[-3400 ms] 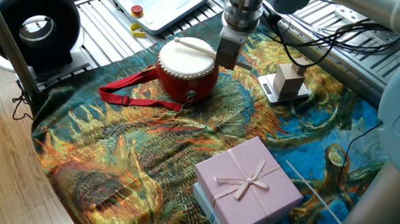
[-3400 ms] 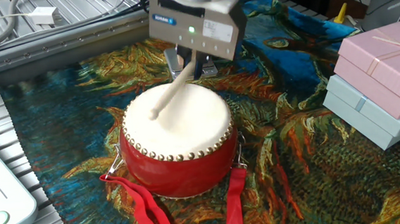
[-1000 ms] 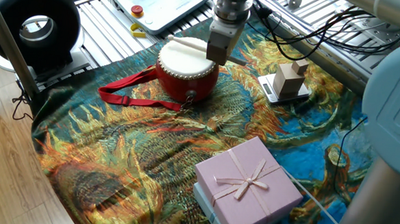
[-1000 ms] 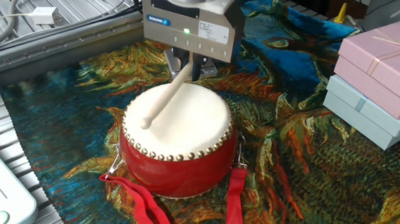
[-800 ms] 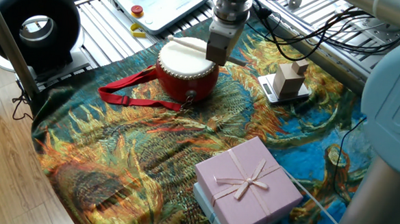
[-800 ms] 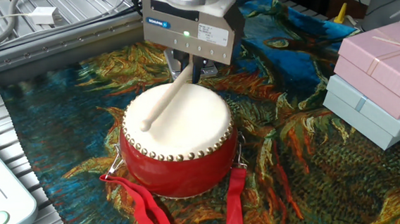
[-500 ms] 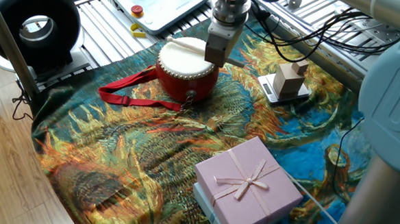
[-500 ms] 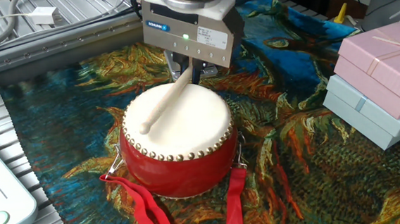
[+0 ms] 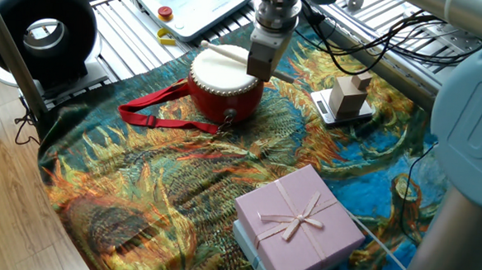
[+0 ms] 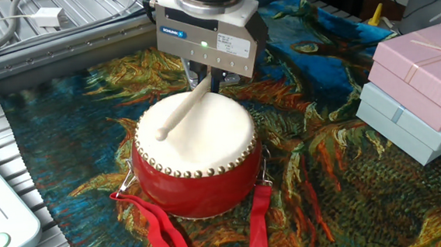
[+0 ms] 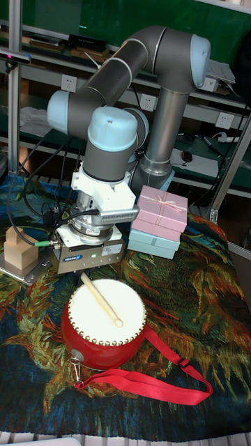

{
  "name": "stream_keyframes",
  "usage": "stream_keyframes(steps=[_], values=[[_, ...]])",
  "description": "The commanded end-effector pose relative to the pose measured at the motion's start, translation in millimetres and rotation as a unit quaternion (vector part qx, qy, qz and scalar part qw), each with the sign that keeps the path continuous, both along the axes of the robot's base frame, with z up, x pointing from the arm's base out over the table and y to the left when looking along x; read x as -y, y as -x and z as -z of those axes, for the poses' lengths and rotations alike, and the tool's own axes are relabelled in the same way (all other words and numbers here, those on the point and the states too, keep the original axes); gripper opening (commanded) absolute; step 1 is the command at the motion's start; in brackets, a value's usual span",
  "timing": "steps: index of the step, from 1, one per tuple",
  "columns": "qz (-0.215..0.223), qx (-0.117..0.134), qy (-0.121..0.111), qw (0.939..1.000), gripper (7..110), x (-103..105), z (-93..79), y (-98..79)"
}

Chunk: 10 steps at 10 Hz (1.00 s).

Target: Play the drum

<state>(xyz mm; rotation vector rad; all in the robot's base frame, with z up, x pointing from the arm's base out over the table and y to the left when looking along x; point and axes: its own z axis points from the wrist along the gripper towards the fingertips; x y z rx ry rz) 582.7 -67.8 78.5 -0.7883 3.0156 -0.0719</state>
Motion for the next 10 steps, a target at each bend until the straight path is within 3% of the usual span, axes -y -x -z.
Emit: stream_keyframes(steps=[1, 2, 8, 9, 10], values=[[-0.003, 0.002, -0.004, 1.0, 7, -0.8, -0.3, -1.0], [-0.004, 0.001, -0.004, 1.0, 22, -0.9, -0.6, -0.4], [-0.012, -0.002, 0.0, 0.9999, 22, 0.2, -3.7, 3.5], [-0.017, -0.001, 0.001, 0.9999, 44, 0.3, -4.1, 3.3], [-0.024, 0.002, 0.0, 0.9997, 44, 0.1, -4.8, 2.2]])
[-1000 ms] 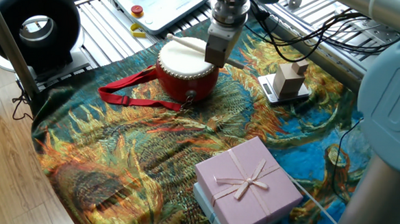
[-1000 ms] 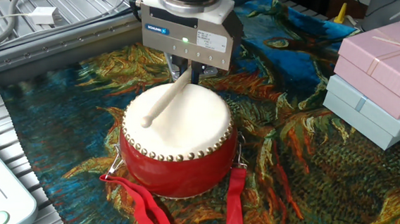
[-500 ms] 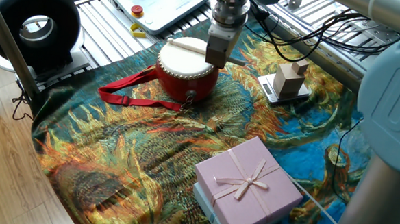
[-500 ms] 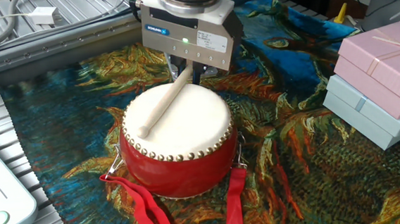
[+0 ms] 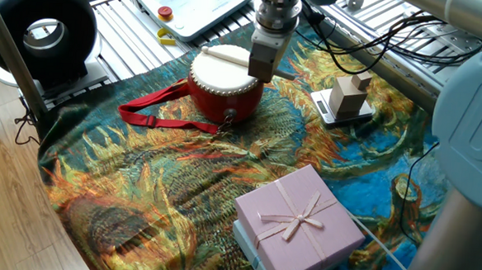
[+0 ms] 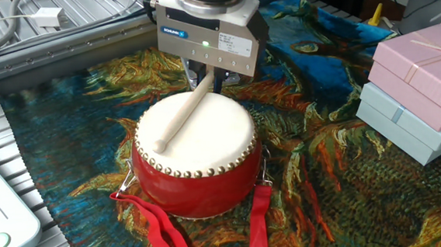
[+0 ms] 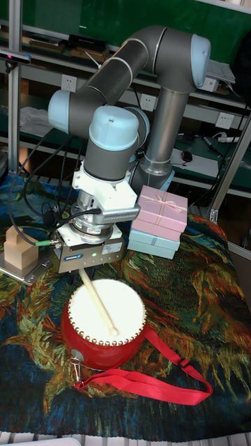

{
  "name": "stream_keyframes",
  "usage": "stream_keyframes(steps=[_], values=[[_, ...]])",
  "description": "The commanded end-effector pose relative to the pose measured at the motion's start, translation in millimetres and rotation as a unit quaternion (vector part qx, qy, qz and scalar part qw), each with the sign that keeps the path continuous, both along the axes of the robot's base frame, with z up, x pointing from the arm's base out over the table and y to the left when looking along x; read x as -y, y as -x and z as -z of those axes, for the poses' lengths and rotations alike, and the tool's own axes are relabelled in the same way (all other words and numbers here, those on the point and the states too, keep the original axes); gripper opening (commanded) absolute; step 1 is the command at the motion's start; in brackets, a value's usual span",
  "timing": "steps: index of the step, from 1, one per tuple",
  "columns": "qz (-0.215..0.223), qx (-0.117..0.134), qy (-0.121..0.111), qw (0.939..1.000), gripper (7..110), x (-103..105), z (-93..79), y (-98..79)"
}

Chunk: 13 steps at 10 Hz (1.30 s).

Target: Play the drum

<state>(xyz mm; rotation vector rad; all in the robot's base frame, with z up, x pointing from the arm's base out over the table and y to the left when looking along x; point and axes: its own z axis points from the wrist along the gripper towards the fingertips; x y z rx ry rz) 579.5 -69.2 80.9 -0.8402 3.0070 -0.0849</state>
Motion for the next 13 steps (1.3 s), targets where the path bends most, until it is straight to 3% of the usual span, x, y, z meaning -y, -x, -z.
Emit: stream_keyframes(steps=[1, 2, 3, 13], values=[[-0.015, 0.006, -0.009, 0.9998, 44, -3, -3.4, -1.8], [-0.016, 0.007, -0.011, 0.9998, 44, -4, -4.5, -1.5], [-0.015, 0.006, -0.011, 0.9998, 66, -3, -6.1, -0.3], [-0.004, 0.01, -0.005, 0.9999, 66, 6, -44.7, 22.9]])
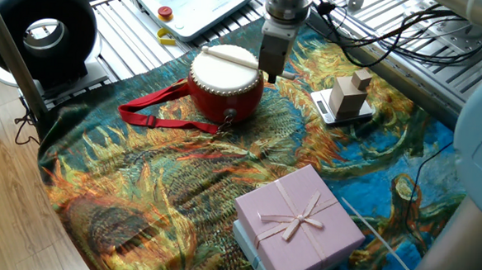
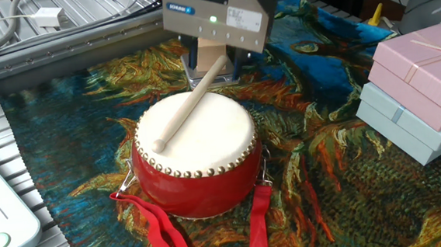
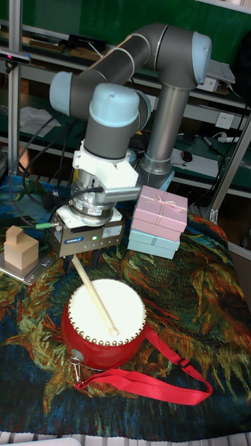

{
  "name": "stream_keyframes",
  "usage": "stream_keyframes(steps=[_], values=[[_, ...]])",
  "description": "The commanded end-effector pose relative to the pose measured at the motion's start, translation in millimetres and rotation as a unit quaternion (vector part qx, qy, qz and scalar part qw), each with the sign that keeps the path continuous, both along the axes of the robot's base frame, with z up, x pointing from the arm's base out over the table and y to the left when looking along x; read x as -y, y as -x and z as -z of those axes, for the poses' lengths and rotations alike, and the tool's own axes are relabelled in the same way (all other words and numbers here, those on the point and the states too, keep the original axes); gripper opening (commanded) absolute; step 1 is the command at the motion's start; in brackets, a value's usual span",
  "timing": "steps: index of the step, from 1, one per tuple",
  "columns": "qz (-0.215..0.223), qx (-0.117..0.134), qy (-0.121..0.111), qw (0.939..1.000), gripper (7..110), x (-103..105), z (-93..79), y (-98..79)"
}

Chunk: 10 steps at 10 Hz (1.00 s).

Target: Play the drum

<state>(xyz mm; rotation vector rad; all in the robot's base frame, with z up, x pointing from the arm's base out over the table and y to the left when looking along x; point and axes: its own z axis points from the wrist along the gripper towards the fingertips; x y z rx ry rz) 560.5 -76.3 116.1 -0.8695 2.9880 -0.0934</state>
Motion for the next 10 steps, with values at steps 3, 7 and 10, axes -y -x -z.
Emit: stream_keyframes(steps=[3, 7, 10], values=[[0.068, 0.008, 0.005, 0.9976, 44, 4, -21.1, 9.6], [0.342, -0.008, 0.003, 0.9395, 44, -2, -22.7, 27.1], [0.447, -0.013, -0.023, 0.8942, 7, -32, -18.8, 30.7]])
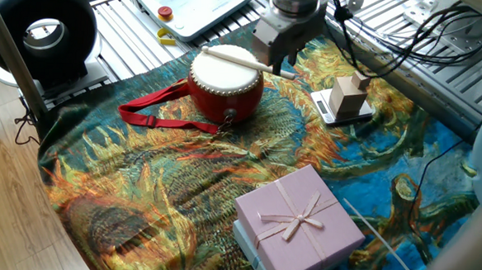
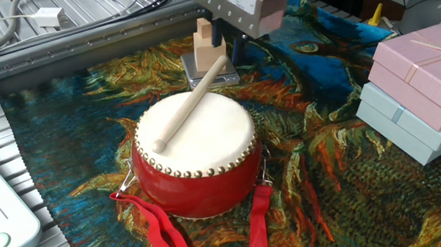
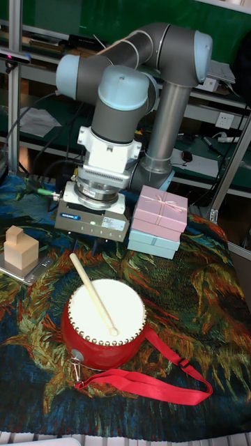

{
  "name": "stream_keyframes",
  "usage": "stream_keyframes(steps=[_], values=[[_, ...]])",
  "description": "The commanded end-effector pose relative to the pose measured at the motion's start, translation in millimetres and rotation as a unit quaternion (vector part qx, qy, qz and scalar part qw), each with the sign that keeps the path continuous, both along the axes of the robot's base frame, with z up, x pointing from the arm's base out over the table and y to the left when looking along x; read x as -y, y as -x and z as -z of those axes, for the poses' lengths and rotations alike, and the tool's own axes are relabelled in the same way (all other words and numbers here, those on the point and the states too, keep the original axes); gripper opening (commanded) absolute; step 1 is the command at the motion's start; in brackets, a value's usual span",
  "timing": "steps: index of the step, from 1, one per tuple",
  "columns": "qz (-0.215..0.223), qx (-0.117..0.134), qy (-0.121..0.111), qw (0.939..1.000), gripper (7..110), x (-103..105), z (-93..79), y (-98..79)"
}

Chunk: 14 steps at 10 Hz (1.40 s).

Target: Play the drum

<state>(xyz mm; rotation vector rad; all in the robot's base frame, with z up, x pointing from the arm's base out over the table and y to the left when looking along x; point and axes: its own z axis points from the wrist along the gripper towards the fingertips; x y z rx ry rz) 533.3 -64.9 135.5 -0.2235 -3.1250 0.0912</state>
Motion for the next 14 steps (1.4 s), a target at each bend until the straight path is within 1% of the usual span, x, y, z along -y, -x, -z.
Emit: stream_keyframes(steps=[1, 2, 3, 5, 6, 7, 8, 9, 10, 11, 12, 14], values=[[0.132, -0.004, -0.025, 0.991, 7, -26, 1.2, 7.2], [0.14, -0.004, -0.028, 0.9898, 7, -28, 0.5, 8.0], [0.135, -0.004, -0.028, 0.9905, 7, -28, -0.8, 9.8], [0.104, -0.009, -0.043, 0.9936, 7, -34, -5.8, 17.7], [0.087, -0.021, -0.038, 0.9953, 7, -32, -8.4, 27.5], [0.056, -0.027, -0.039, 0.9973, 7, -33, -11.3, 35.4], [0.005, -0.031, -0.036, 0.9989, 7, -30, -13.1, 40.2], [-0.052, -0.041, -0.019, 0.9976, 7, -19, -14.2, 46.1], [-0.055, -0.04, -0.01, 0.9977, 7, -16, -13.6, 45.2], [-0.044, -0.037, -0.021, 0.9981, 7, -22, -13.2, 44.7], [-0.042, -0.037, -0.021, 0.9982, 7, -22, -13.3, 44.8], [-0.039, -0.033, -0.034, 0.9981, 7, -28, -13.2, 43.1]])
